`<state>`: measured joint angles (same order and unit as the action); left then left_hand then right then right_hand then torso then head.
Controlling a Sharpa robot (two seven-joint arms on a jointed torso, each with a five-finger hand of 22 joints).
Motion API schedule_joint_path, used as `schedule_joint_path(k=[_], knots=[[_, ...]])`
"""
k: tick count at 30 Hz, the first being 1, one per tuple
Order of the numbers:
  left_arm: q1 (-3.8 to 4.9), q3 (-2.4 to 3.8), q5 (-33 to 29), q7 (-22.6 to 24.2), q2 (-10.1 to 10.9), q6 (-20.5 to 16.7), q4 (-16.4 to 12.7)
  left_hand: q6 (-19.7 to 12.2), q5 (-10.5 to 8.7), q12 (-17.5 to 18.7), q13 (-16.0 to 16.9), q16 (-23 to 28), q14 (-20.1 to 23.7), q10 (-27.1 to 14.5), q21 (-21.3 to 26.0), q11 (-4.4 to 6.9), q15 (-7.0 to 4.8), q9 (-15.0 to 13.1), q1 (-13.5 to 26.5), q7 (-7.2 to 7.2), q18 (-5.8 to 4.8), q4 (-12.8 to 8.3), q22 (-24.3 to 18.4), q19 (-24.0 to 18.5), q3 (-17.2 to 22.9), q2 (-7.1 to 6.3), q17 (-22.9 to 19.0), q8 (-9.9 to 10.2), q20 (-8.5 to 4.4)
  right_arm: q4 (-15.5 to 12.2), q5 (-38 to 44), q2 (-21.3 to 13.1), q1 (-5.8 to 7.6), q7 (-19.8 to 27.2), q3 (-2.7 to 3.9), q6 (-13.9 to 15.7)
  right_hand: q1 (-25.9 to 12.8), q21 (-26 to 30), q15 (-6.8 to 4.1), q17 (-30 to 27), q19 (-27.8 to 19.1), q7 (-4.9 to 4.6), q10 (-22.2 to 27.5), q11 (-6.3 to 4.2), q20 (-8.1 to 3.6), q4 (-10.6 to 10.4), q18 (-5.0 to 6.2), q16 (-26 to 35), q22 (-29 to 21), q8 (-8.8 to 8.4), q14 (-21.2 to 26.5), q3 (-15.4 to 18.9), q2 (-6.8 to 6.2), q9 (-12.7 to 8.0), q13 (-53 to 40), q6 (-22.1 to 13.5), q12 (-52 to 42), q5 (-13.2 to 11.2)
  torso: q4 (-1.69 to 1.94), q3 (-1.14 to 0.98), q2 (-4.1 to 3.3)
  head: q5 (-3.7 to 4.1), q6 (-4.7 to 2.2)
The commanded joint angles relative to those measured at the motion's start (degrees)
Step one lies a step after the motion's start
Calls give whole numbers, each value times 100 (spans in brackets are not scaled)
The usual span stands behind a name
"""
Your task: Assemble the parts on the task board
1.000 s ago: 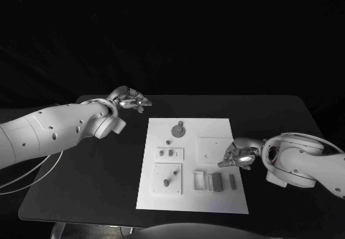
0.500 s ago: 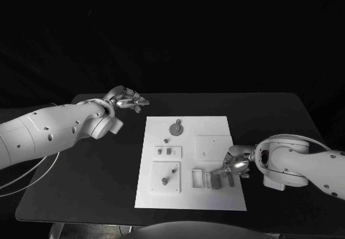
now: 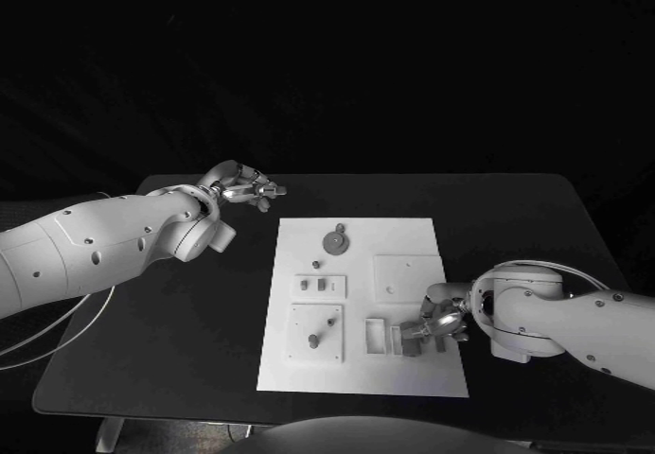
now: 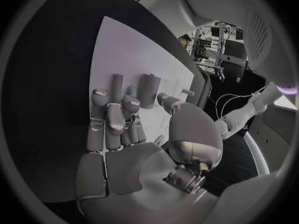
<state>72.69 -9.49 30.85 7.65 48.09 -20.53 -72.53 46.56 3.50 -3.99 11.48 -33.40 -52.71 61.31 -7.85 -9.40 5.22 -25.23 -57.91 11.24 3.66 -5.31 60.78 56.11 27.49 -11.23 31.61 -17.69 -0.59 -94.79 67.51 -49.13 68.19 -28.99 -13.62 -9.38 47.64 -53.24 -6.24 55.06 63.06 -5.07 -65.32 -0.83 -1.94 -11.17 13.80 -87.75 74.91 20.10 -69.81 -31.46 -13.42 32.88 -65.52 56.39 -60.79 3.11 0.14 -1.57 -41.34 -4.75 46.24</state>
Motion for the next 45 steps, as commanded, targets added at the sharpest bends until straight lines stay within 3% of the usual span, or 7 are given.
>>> schedule_joint_path(k=[1, 15, 20, 26, 30, 37, 45], knots=[[3, 0, -44, 47, 1, 44, -15, -56, 8, -3, -14, 33, -19, -48, 49, -5, 12, 5, 105, 0, 82, 57, -2, 15, -63, -23, 21, 17, 25, 57, 494, 82, -14, -26, 3, -97, -20, -26, -65, -18, -12, -21, 26, -26, -44, -71, 120, -23, 121, -8, -77, -2, -39, -25, 0, -4, -33, -29, -9, -5, -4, -31, 20], [3, -9, -44, 30, 5, 53, -20, -59, 13, -4, -28, 63, -20, -52, 77, -3, 11, 1, 174, -6, 90, 106, -7, 18, -151, 48, 59, 8, 25, 166, 428, 247, -82, -76, 0, -81, 48, -52, -61, -63, -25, -30, 40, -18, -55, -238, 120, -20, 113, -38, -40, -10, -87, -6, 18, -37, -48, -29, -13, -4, -1, -68, 18], [3, -11, -44, 29, 5, 51, -21, -61, 14, -3, -29, 65, -20, -53, 79, -3, 11, 1, 169, -6, 92, 103, -7, 19, -155, 51, 62, 9, 24, 153, 354, 270, -88, -72, -1, -138, 256, -74, -54, -75, -41, -36, 49, -12, -57, -142, 120, -19, 117, -47, -29, 40, -15, 10, 29, -40, -61, -22, -14, -4, 1, -71, 25], [3, -12, -44, 27, 7, 53, -22, -65, 15, -3, -32, 70, -20, -55, 84, -3, 10, 1, 155, -5, 93, 91, -7, 19, -164, 54, 68, 9, 24, 171, 358, 264, -92, -93, -3, -44, 740, -105, -38, -73, -117, -43, 80, -1, -19, 542, 120, -16, 116, -83, -18, 367, 453, 27, 62, -23, -91, 249, -14, -1, 2, -62, 32], [3, -13, -44, 24, 10, 48, -19, -65, 15, -4, -33, 73, -22, -55, 86, -3, 10, 1, 141, -5, 94, 81, -7, 20, -171, 58, 73, 8, 24, 170, 412, 258, -92, -104, -4, 32, 711, -98, -28, -77, -176, -43, 106, 1, 41, 1474, 120, -5, 98, -146, -5, 651, 987, 14, 120, 31, -112, 286, -12, 1, 2, -60, 36], [3, -13, -44, 22, 13, 34, -18, -63, 16, -5, -36, 79, -24, -54, 90, -3, 10, 0, 121, -5, 95, 63, -6, 24, -182, 66, 81, 5, 24, 182, 363, 242, -92, -113, -4, 159, 361, -85, -29, -50, -102, -35, 67, -13, 78, 2622, 120, 12, 85, -218, -72, 307, 1416, -18, 216, 159, -155, 302, -14, 1, 1, -59, 37], [3, -13, -44, 10, 15, 31, -10, -62, 16, -5, -37, 81, -25, -55, 91, -4, 10, 0, 118, -5, 94, 60, -5, 25, -188, 69, 84, 4, 25, 125, -504, 129, -81, -111, 1, 309, 208, -85, -30, -44, -72, -21, 50, -21, 85, 2773, 120, 15, 86, -223, -97, 175, 1497, -15, 245, 216, -172, 302, -16, -2, 3, -60, 35]])
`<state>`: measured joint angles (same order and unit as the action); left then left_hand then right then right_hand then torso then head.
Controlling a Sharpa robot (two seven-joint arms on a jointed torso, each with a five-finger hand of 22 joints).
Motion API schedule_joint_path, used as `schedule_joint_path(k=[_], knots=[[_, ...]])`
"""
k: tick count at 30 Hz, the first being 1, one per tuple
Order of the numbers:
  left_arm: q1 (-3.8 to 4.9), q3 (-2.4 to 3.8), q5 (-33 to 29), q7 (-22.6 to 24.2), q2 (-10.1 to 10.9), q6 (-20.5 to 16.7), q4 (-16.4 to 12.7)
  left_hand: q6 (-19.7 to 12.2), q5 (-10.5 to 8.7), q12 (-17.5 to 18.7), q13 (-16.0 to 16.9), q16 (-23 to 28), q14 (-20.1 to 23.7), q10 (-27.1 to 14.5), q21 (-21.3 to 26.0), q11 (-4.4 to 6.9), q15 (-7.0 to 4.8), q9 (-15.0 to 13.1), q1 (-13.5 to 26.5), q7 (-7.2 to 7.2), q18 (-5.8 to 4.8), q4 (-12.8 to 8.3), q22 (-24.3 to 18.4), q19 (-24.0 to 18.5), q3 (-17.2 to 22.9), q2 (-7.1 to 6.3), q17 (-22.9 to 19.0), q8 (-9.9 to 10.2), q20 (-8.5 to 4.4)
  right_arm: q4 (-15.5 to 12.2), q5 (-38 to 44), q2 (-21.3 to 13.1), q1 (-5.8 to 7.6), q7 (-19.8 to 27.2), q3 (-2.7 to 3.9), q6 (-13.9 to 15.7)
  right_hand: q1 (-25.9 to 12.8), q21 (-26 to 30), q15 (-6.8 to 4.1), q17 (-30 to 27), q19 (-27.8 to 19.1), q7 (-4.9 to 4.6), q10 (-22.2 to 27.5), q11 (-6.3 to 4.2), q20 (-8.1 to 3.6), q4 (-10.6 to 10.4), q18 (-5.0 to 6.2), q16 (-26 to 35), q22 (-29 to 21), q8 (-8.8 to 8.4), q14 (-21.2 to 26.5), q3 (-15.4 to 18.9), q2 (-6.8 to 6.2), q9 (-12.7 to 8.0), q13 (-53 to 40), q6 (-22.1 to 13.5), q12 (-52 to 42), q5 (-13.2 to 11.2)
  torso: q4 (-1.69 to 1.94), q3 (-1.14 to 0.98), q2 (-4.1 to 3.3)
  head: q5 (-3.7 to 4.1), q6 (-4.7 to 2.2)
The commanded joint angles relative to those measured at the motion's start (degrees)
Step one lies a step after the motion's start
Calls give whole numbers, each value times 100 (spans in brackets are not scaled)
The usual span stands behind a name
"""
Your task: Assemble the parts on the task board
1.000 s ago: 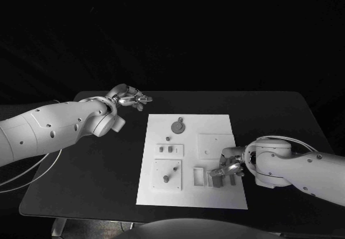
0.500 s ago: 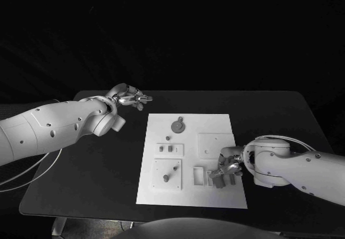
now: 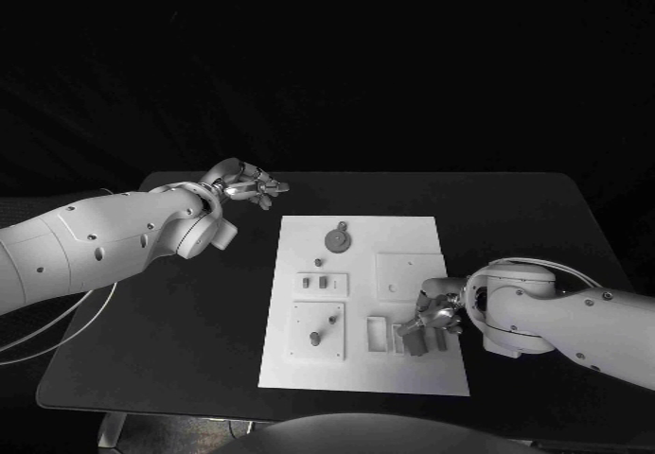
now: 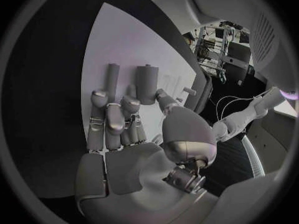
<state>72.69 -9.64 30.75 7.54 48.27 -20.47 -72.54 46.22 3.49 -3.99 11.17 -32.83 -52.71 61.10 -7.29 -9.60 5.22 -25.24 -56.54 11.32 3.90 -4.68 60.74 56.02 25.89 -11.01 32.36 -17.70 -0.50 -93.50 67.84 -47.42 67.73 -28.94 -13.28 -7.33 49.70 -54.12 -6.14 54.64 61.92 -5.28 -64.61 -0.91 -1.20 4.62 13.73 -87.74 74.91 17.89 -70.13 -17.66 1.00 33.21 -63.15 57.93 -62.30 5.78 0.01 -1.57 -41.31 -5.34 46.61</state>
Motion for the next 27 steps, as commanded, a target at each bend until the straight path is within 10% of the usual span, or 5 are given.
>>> schedule_joint_path(k=[1, 10, 27], knots=[[4, 3, -33, 20, -3, 25, -9, -28, 16, -5, -6, 25, -25, -34, 35, 16, 10, 0, -21, -13, 70, -5, -2, 34, -30, 47, 10, 4, 15, -27, -680, -56, -17, -113, -33, 110, -11, 3, -40, -13, 42, 2, -22, -13, 11, 1194, 127, 16, 86, -2, -60, -1213, 56, -47, 10, 67, -21, 34, -3, -3, 1, -3, -1], [4, 3, -31, 14, -9, 27, -1, -27, 16, -5, -8, 27, -25, -35, 37, 15, 11, 0, -22, -13, 70, -7, -1, 35, -36, 50, 13, 3, 16, -152, -1562, -102, 274, -163, -16, 218, 22, -2, -47, -31, 44, 9, -22, -21, 0, 1215, 127, 20, 94, -8, -53, -1277, -15, -44, 26, 80, -24, 33, -1, 2, 0, 10, 0], [4, 3, -26, -2, -16, 27, -5, -32, 13, -3, -14, 39, -28, -41, 46, 11, 12, 1, -1, -11, 68, 2, -2, 39, -68, 55, 26, 3, 18, 72, -1799, 386, 298, -180, -12, 374, 23, 1, -48, -76, 37, 7, -15, -19, 1, 1207, 127, 32, 95, -17, -23, -1302, -51, -44, 40, 80, -18, 29, 7, 6, 0, 26, 35]])
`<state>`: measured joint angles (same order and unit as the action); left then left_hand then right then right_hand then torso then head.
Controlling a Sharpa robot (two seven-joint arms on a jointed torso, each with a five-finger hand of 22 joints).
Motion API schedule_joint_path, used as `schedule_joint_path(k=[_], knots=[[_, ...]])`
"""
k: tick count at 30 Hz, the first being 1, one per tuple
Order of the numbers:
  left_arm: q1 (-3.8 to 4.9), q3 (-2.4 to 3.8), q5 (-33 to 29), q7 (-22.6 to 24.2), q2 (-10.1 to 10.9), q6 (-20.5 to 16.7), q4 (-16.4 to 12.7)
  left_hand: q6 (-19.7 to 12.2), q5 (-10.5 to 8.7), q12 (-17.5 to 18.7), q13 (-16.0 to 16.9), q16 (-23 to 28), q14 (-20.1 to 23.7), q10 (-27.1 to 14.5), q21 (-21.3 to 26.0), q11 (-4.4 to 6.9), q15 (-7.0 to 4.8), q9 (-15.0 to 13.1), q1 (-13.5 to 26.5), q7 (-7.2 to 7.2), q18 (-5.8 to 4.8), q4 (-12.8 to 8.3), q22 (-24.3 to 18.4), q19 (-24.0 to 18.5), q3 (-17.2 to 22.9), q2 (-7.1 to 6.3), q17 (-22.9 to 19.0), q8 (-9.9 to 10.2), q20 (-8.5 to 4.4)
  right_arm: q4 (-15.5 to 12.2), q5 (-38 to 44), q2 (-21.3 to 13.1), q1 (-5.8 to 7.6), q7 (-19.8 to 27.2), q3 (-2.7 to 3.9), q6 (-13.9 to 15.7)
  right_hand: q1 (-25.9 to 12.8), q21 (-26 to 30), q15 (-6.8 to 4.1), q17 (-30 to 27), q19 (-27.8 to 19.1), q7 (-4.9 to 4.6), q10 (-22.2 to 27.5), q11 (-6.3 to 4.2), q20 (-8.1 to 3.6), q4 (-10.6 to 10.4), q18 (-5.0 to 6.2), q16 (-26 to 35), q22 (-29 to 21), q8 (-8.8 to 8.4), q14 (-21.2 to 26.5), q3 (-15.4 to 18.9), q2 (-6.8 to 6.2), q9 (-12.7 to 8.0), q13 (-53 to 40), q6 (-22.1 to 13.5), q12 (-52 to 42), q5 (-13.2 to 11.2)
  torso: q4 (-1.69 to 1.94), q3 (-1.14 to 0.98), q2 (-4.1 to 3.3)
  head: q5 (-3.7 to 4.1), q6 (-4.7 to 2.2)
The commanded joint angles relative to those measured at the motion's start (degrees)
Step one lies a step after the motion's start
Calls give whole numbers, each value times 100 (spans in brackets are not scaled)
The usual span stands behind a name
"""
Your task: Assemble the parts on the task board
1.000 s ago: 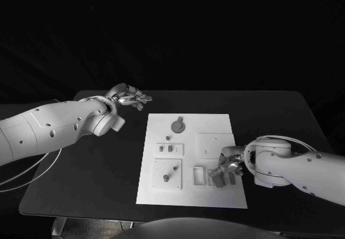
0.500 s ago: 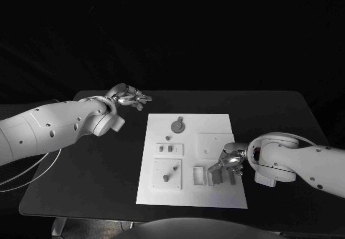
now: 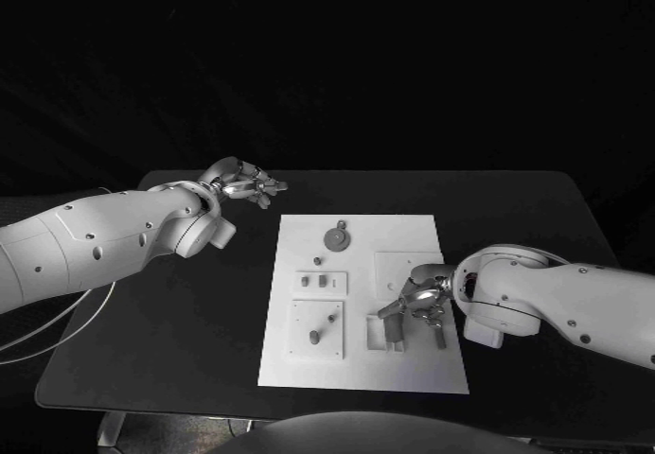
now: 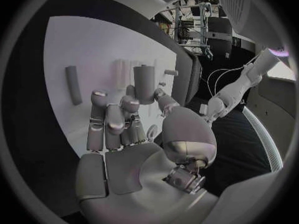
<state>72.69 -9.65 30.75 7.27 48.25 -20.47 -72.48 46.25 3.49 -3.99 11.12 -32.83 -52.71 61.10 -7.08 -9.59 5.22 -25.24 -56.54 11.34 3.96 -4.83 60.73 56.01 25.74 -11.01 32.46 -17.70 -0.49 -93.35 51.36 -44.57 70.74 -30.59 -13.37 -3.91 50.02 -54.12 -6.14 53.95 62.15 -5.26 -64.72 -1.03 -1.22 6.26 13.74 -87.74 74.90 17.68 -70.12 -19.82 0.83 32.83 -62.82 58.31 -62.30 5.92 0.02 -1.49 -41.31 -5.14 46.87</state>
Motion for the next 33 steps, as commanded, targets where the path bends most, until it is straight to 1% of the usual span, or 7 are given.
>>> schedule_joint_path(k=[1, 6, 11, 19, 24, 33], knots=[[4, 3, -25, 26, -16, 25, -8, -36, 13, -3, -11, 43, -29, -43, 29, 10, 12, 2, 13, -13, 62, 27, -2, 39, -63, 56, 20, 3, 18, 85, -169, 143, -3, -15, -3, 30, -10, 1, -48, -7, 15, 4, -4, -7, 3, 1042, 126, 32, 95, 4, -23, -1086, -34, -5, 7, 41, -19, 15, 7, -2, -1, 9, 7], [4, 3, -25, 26, -23, 26, -7, -42, 12, -3, -18, 56, -31, -47, 41, 9, 12, 4, 58, -13, 64, 56, -5, 42, -102, 49, 33, 5, 17, 163, -177, 298, -18, -9, -10, 1, -25, 5, -48, -41, 10, 0, 3, -4, 7, 1039, 126, 39, 94, -4, 0, -1092, -36, -7, 13, 33, -14, 15, 10, -10, -3, -4, 23], [4, 3, -25, 23, -21, 26, -6, -42, 11, -3, -19, 59, -31, -48, 43, 10, 11, 4, 62, -13, 65, 60, -6, 43, -107, 48, 36, 5, 16, 197, -158, 362, -34, -11, -17, -46, -30, 7, -47, -44, 6, -2, 7, -2, 8, 1041, 126, 42, 94, -8, 6, -1096, -39, -7, 16, 29, -12, 15, 1, -8, -2, -13, 34], [4, 3, -25, 13, -19, 29, -10, -43, 11, -3, -20, 62, -31, -48, 45, 10, 11, 4, 65, -13, 66, 62, -6, 43, -112, 46, 38, 5, 15, 200, -157, 392, -68, -35, -27, -187, -46, 10, -45, -58, 0, -6, 15, 2, 13, 1037, 126, 46, 94, -15, 20, -1102, -42, -9, 20, 23, -9, 14, 0, -12, -2, -30, 54], [4, 3, -25, 4, -17, 31, -12, -44, 11, -3, -21, 63, -31, -49, 47, 10, 11, 4, 63, -14, 67, 61, -7, 43, -114, 46, 40, 5, 15, 195, -144, 374, -70, -80, -29, -193, -54, 11, -44, -58, -2, -7, 18, 3, 15, 1036, 126, 47, 94, -17, 23, -1103, -42, -9, 22, 22, -8, 14, -4, -11, -2, -40, 65], [4, 3, -25, -11, -12, 28, -19, -44, 12, -2, -22, 66, -31, -50, 49, 10, 10, 4, 58, -14, 68, 60, -7, 43, -116, 44, 43, 4, 14, 195, -240, 369, -70, -177, -33, -211, -118, 14, -38, -48, -9, -12, 30, 9, 26, 1025, 126, 47, 96, -26, 31, -1107, -37, -8, 29, 21, -9, 13, 0, -8, -2, -41, 73]])
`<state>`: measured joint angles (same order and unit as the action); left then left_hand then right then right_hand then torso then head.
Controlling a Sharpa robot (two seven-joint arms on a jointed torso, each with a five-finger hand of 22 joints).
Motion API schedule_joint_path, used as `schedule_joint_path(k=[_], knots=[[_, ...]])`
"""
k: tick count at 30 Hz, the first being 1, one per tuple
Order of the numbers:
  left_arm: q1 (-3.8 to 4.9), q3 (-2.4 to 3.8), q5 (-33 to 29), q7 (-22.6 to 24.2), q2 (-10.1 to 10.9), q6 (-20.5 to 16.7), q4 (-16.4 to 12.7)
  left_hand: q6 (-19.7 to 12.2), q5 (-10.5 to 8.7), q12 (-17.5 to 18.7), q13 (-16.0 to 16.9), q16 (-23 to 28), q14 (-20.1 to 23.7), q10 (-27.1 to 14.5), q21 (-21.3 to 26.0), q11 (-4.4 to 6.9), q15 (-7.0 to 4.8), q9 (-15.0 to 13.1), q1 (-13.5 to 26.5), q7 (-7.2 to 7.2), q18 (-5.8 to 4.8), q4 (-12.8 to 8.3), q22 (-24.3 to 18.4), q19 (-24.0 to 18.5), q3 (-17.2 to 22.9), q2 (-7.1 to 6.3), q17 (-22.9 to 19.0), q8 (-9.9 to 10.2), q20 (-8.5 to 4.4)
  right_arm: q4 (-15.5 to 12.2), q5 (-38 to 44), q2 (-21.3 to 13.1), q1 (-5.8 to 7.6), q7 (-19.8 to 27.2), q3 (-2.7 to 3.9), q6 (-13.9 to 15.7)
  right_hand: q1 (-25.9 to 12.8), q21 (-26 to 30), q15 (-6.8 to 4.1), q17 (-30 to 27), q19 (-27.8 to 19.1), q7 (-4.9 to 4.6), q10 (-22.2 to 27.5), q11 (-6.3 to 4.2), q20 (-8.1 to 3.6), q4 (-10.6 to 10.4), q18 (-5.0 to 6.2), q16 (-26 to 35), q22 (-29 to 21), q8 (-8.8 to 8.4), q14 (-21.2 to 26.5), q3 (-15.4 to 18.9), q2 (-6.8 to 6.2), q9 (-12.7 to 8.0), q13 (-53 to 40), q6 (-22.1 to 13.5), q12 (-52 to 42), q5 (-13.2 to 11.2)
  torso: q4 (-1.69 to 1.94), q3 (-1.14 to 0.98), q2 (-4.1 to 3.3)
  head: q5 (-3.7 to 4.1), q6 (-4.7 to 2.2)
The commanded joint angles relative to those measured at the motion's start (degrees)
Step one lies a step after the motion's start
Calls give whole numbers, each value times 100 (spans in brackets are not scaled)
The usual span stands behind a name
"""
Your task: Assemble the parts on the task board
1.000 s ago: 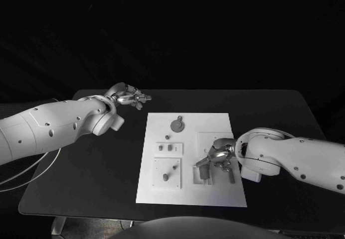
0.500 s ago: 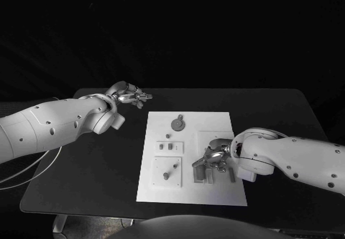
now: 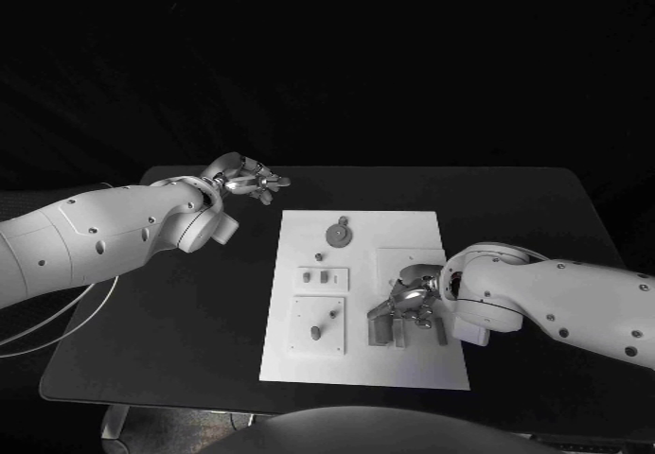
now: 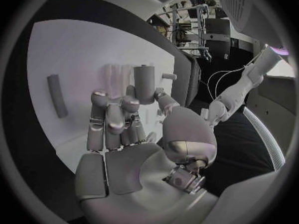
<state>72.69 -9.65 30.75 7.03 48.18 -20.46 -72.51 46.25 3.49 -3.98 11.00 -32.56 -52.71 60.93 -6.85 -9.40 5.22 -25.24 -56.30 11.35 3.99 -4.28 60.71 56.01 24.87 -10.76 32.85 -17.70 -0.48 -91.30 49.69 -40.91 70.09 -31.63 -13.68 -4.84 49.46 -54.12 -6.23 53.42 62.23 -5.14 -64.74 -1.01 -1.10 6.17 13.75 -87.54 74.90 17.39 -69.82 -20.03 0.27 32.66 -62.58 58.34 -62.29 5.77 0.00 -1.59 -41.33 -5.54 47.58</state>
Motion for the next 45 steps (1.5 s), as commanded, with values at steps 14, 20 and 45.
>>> schedule_joint_path(k=[14, 20, 45], knots=[[5, 3, -23, -15, 4, 16, -27, -45, 13, -3, -12, 44, -31, -34, 30, -9, 10, 5, 31, -15, 65, 6, -6, 45, -33, 22, 9, 4, 14, 8, -115, 60, -32, -94, -24, -49, -119, 14, -25, -1, -21, -27, 39, 10, 21, 1029, 125, 24, 97, -4, 13, -1093, 28, 9, 11, 19, -13, 28, 4, 6, 1, -13, 22], [5, 3, -23, -24, 8, 5, -28, -45, 12, -3, -13, 46, -30, -34, 32, -10, 10, 5, 31, -14, 65, 7, -7, 44, -35, 20, 10, 4, 14, 15, -133, 75, -49, -112, -35, -88, -130, 15, -24, -8, -23, -27, 41, 11, 23, 1028, 125, 24, 97, -6, 19, -1095, 28, 9, 12, 19, -14, 28, 3, 5, 0, -21, 40], [5, 3, -7, -62, 14, 8, -30, -49, 12, -1, -17, 57, -27, -40, 40, -12, 13, 6, 35, -13, 64, 17, -9, 43, -45, 12, 17, 5, 16, 85, 176, 119, -85, -145, -52, -120, -550, 66, 17, -254, -51, -92, 184, 73, 36, 472, 125, 74, 85, -135, 250, -1358, -721, 1, 60, -138, -32, 26, 1, -1, -1, -47, 79]])
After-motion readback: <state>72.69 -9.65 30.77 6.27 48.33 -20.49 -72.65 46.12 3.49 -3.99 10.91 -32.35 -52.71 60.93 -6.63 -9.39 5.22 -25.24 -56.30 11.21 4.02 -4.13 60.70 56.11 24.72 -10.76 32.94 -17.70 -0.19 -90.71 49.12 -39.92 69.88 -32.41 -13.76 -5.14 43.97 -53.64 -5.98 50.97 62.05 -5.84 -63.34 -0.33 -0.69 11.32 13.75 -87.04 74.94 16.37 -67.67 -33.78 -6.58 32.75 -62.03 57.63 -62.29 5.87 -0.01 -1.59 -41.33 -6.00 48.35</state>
